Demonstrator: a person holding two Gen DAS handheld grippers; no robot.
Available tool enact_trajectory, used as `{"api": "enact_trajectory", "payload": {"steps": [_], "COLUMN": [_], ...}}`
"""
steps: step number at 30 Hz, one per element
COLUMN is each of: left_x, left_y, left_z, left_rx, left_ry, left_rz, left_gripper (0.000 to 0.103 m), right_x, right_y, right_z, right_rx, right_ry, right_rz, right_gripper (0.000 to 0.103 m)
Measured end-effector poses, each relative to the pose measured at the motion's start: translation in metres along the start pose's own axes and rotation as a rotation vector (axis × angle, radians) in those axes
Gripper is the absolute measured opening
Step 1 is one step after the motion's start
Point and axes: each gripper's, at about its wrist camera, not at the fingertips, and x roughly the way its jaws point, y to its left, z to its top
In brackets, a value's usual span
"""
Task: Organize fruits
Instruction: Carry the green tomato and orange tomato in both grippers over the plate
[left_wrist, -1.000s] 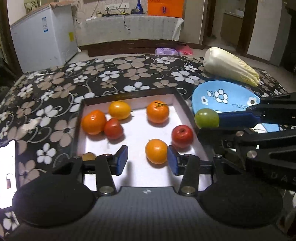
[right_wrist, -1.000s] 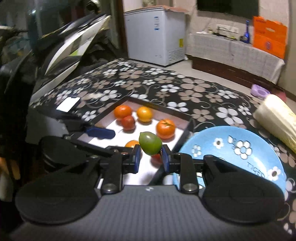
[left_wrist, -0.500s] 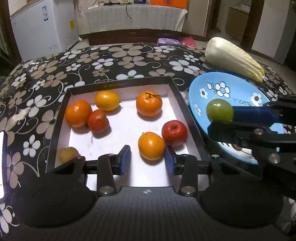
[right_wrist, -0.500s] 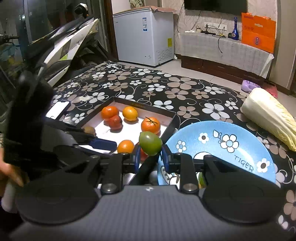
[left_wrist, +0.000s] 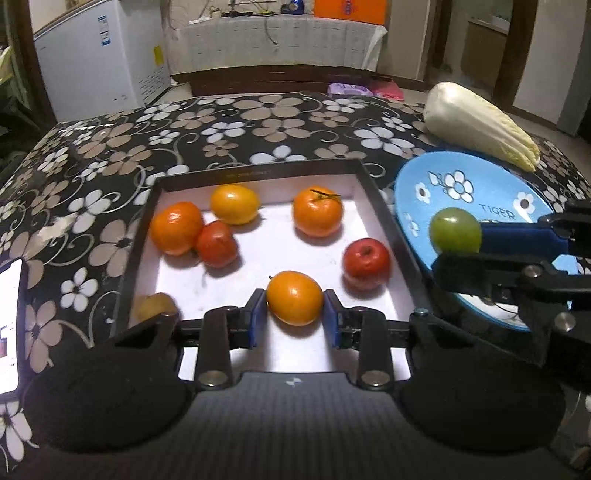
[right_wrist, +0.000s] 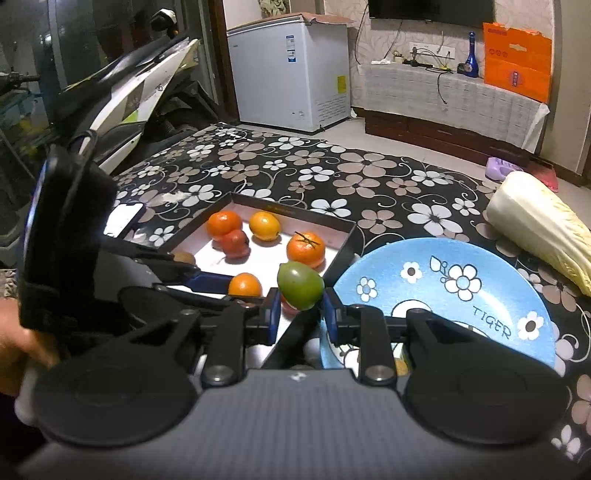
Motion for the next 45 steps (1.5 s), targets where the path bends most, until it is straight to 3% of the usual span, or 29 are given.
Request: {"api": "enact_trajectory", "payload": {"steps": [8,23,33,45], "left_x": [-0.010,-0.021,-0.033,-0.043], "left_y": [0.011,0.008,-0.011,-0.056], "left_z": [-0.002,0.003,0.010,0.018], "left_rx": [-0.006,-0.009,0.008,0.070], "left_ry": [-0.008,-0.043,-0.093,-0.155], "left_rz": [0.018,0.041,0.003,-0.110], "left_gripper": [0.038,0.038,0.038,0.038], "right_x": [0.005,0.004,-0.007,-0.022], "right_y": [0.003,-0.006,-0.037,-0.086], "right_z": [0.001,0.006,0.004,-0.010], "right_rx": [0.008,0.083,0.140,0.256], "right_ry": [0.008,0.010,-0.002,0.007], "right_rz": [-0.015,-0.124,-0.267,-0.397], "right_gripper": [0.028,0.028,0.028,0.028]}}
